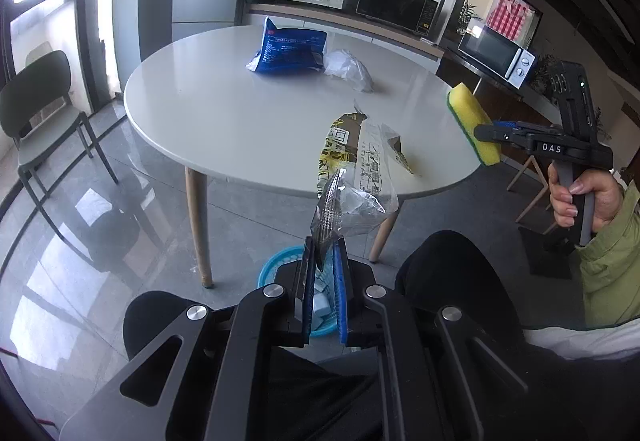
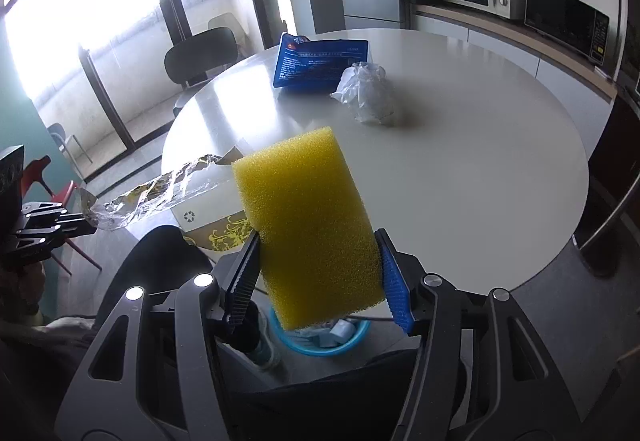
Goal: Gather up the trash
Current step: 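Carry the snack wrapper and yellow sponge down over the blue wastebasket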
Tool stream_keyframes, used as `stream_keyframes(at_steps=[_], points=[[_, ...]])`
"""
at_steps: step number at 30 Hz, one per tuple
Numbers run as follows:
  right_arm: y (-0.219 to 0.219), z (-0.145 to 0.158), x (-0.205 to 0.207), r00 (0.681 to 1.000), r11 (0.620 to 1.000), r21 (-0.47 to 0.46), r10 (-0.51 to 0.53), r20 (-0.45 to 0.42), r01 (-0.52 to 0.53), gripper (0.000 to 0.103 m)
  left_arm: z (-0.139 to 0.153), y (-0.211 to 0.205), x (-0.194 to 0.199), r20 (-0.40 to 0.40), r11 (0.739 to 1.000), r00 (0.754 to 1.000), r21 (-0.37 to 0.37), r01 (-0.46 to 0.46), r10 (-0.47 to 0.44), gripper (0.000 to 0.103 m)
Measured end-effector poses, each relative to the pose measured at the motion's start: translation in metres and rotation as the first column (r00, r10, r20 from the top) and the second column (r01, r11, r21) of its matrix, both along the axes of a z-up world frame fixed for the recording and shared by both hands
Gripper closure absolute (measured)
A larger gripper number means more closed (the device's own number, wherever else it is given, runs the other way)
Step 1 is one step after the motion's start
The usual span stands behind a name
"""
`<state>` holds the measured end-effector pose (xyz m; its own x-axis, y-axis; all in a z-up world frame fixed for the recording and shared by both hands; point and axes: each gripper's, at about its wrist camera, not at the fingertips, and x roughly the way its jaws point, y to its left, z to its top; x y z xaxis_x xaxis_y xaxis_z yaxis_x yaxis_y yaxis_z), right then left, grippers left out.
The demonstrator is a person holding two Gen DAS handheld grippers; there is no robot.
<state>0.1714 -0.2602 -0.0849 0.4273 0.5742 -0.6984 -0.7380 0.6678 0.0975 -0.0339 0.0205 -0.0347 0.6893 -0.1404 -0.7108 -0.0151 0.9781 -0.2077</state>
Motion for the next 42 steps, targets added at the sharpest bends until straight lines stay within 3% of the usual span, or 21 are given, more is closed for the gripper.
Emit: stream_keyframes(at_steps=[6, 13, 21, 31, 42], points=[[-0.012, -0.017, -0.021, 0.999, 0.999, 0.023, -0.046, -0.028, 0.047, 0.05, 0.001, -0.009, -0.024, -0.014, 0.998, 0.998, -0.039, 0.058, -0.058, 0.095], [-0.033, -0.04, -0.04, 0.992, 0.994, 0.033, -0.102, -0.081, 0.105, 0.05, -0.033, -0.029, -0.025, -0.106, 0.987, 0.982, -0.045, 0.155, -0.159, 0.095], [-0.042, -0.06, -0.055, 0.986, 0.993, 0.015, -0.117, -0.117, 0.119, 0.05, -0.053, -0.046, -0.022, -0.146, 0.967, 0.956, -0.05, 0.249, -0.253, 0.095], [-0.042, -0.107, -0.044, 0.971, 0.987, -0.044, -0.163, -0.175, 0.157, 0.05, -0.088, -0.025, -0.006, -0.245, 0.988, 0.959, -0.089, 0.123, -0.141, 0.095], [-0.027, -0.164, -0.034, 0.943, 0.981, -0.097, -0.19, -0.274, 0.17, 0.05, -0.132, -0.012, 0.015, -0.331, 0.995, 0.942, -0.099, 0.02, -0.052, 0.095]])
